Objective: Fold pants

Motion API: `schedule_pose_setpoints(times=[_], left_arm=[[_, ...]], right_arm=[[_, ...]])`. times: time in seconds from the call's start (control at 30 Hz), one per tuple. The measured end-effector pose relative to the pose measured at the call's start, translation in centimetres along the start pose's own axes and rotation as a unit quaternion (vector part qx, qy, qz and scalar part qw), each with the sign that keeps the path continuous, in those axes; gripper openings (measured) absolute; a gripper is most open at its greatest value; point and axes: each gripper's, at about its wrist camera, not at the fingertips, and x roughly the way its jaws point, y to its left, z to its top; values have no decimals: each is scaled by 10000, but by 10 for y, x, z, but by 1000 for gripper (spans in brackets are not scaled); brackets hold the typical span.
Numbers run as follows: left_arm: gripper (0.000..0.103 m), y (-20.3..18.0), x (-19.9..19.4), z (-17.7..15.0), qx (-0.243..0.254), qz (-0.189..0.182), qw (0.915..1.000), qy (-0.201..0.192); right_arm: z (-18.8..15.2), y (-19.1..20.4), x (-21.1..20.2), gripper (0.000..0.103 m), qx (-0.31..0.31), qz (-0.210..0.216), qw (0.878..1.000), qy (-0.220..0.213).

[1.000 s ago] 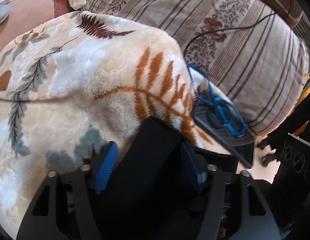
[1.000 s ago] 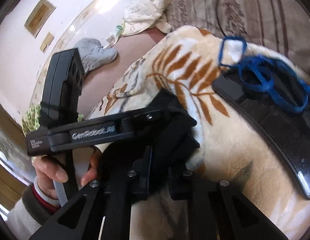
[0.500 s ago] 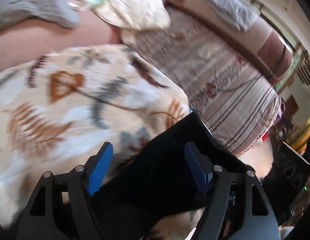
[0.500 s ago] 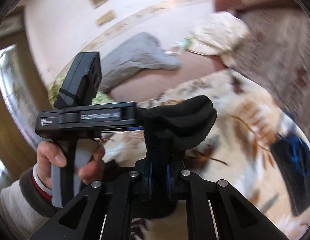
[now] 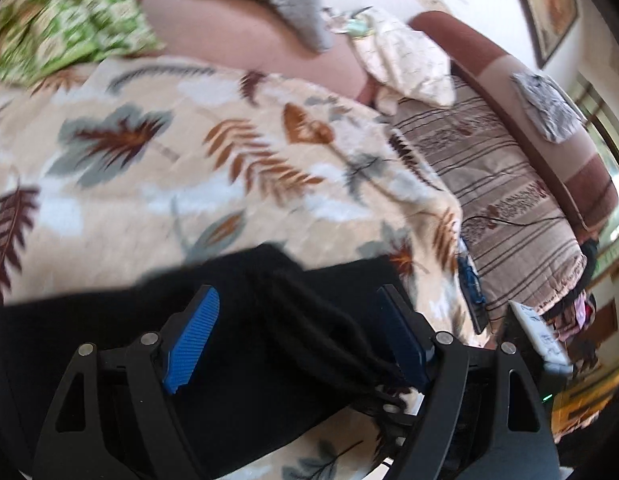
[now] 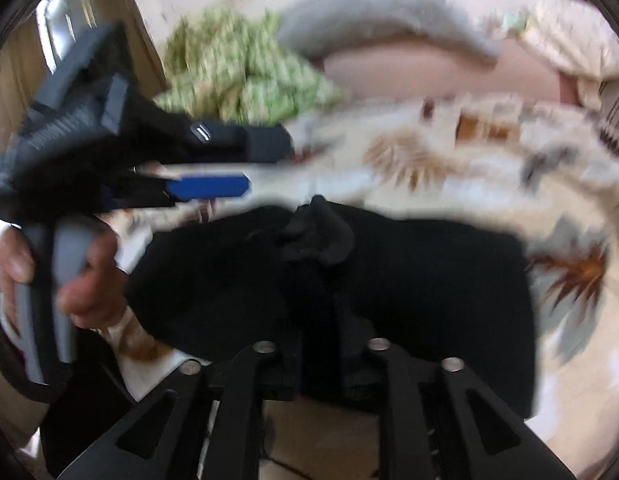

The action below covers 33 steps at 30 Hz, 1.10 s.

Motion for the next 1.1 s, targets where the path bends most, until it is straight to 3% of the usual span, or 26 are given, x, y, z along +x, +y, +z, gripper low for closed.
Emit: schedule_pose_setpoints(times=[0.03, 0.1, 0.17, 0.27, 0.37, 0.57, 0.6, 0.63, 0.67, 0.7, 0.77, 0.87, 0.97, 1.1], left_arm=[[81, 2, -1, -3, -25, 21, 10000, -4], [81, 5, -5, -9, -83, -32, 9999, -48], [83, 3, -6, -12, -88, -94, 9999, -26], [83, -5, -3, -18, -31, -104, 9999, -15], [83, -16, 9, -26, 101, 134, 9998, 79], [82, -24, 36, -38, 157, 578, 9980, 208], [77, -22, 39, -38, 84, 580, 9981, 203], [54, -20, 41, -39, 34, 583, 9981, 195], [24, -20, 43, -39, 14, 621, 9977, 258], [19, -21, 45, -40, 6, 572, 9978, 329], [18, -28, 41, -43, 73, 498, 9983, 285], [18, -42, 39, -50, 456, 917, 9946, 140], [19, -29, 46, -55, 303, 918, 9950, 261], [21, -34, 39, -59, 456, 1028, 9936, 140]], right_arm=[[-1, -3, -7, 30, 115, 201, 9997, -42], [3, -12, -25, 47, 278, 526, 9981, -163], [8, -23, -48, 53, 416, 431, 9973, -433], [13, -41, -63, 54, 634, 118, 9961, -599], [15, -52, -62, 50, 602, -470, 9962, -425], [16, -63, -39, 44, 367, -790, 9958, -268], [15, -63, -36, 43, 351, -851, 9954, -269], [16, -65, -31, 42, 338, -910, 9949, -261], [16, -67, -28, 40, 316, -1007, 9941, -243], [17, -70, -24, 38, 303, -1136, 9928, -218], [17, -77, -23, 37, 398, -1220, 9915, -208], [16, -81, -25, 37, 467, -1201, 9914, -237], [11, -78, -15, 38, 234, -1309, 9910, -143], [13, -74, -19, 41, 262, -1306, 9909, -198]])
